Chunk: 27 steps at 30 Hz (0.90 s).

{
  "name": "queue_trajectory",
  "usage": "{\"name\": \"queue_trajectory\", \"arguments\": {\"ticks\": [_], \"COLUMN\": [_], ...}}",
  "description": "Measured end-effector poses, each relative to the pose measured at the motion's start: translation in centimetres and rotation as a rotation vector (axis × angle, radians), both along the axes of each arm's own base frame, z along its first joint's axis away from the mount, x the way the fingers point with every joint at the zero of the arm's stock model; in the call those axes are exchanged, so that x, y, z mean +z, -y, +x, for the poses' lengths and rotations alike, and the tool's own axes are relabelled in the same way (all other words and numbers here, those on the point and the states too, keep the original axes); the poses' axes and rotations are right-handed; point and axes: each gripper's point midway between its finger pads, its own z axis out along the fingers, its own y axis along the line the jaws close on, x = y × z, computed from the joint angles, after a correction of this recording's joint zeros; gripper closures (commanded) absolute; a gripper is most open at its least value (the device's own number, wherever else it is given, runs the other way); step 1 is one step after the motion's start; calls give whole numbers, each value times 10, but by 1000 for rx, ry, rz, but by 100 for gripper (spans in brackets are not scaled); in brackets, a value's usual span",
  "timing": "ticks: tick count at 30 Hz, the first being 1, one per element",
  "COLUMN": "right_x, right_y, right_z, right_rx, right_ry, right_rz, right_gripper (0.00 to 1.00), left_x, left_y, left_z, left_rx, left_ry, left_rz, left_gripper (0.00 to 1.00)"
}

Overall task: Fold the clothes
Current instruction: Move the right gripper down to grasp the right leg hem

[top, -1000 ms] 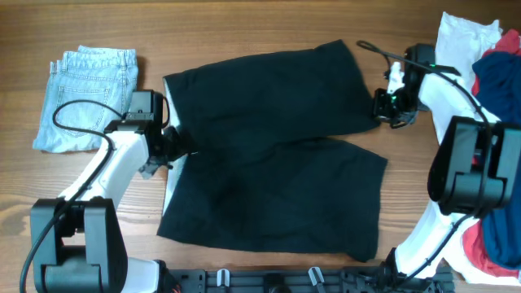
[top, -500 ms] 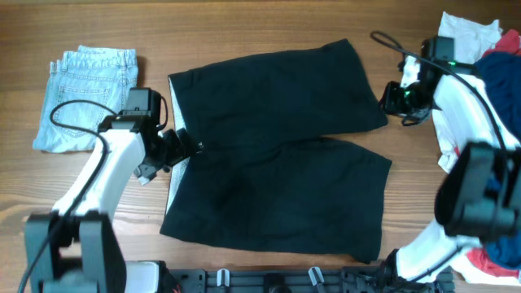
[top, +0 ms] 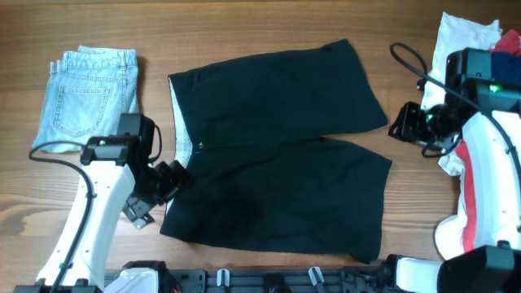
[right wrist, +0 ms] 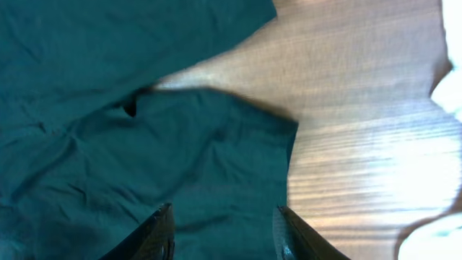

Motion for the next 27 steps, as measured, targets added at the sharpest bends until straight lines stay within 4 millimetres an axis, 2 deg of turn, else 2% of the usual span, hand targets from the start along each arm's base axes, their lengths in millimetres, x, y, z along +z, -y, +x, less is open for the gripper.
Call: {"name": "queue_trajectory", "arguments": {"ticks": [5, 9, 15, 23, 24, 27], "right_x": [-17, -31, -43, -42, -42, -41], "right_y": [-5, -10, -19, -24, -24, -27], "right_z": [-32, -55, -68, -67, -67, -68], "right_rx": [-30, -60, -81, -85, -84, -83], "right_ry": [-45, -75, -75, -71, -74, -75], "right_rz": [11, 24, 70, 100, 102, 118], "right_gripper": [55, 55, 55, 55, 55, 55], "left_x": [-29, -37, -55, -87, -88, -88], "left_y": [4, 6, 5, 4, 4, 4], "left_z": [-26, -38, -43, -55, -56, -52], "left_rx": [82, 104, 170, 279, 292, 312], "left_ry": [-71, -71, -34, -39, -42, -32], "left_rz": [-15, -22, -14, 2, 3, 2], "left_gripper": [0, 0, 2, 20, 26, 54]}}
